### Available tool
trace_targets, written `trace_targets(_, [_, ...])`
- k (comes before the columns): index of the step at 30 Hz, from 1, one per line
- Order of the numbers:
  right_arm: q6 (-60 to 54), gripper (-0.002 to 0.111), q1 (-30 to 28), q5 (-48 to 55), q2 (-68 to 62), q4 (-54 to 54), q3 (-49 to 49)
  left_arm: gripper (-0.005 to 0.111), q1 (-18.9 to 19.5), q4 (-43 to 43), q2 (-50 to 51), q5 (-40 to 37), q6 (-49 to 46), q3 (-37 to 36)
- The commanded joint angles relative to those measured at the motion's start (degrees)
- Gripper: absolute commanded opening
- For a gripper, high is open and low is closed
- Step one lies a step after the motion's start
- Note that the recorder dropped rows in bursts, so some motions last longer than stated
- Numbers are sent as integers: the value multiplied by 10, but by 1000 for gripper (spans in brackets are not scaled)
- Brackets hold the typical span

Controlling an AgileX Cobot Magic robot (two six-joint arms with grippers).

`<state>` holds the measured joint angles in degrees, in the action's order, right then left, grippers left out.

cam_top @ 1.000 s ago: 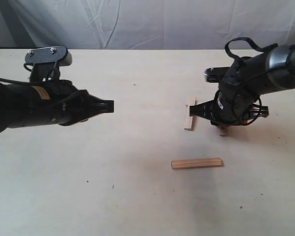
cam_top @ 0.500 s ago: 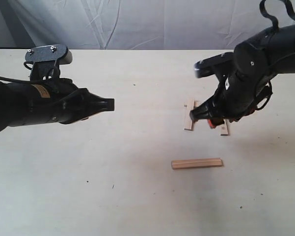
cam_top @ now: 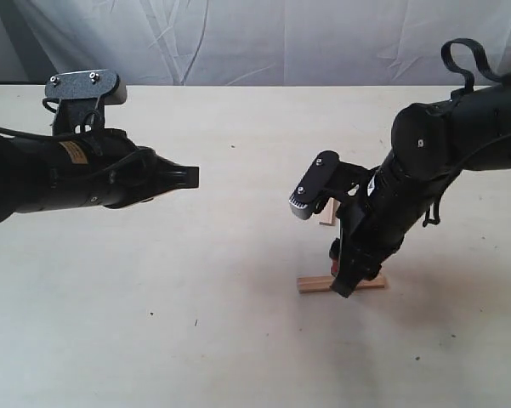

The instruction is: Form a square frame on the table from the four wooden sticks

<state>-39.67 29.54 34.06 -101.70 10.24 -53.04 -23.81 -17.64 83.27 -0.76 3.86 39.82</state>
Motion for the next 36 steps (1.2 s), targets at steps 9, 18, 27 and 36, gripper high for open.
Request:
trace_targets(9, [-78,48,2,-17,-44,-6,3,0,3,6,-6,4,1,3])
trace_targets(18, [-117,41,2,5,-77,-6,3,0,3,6,-6,4,1,3])
trace_targets(27, [-129,-1,2,45,-22,55,-17,0,3,5,-6,8,1,3])
trace_targets(36, [-149,-1,-31,25,102,265,-21,0,3,-4,-70,-38,1,30])
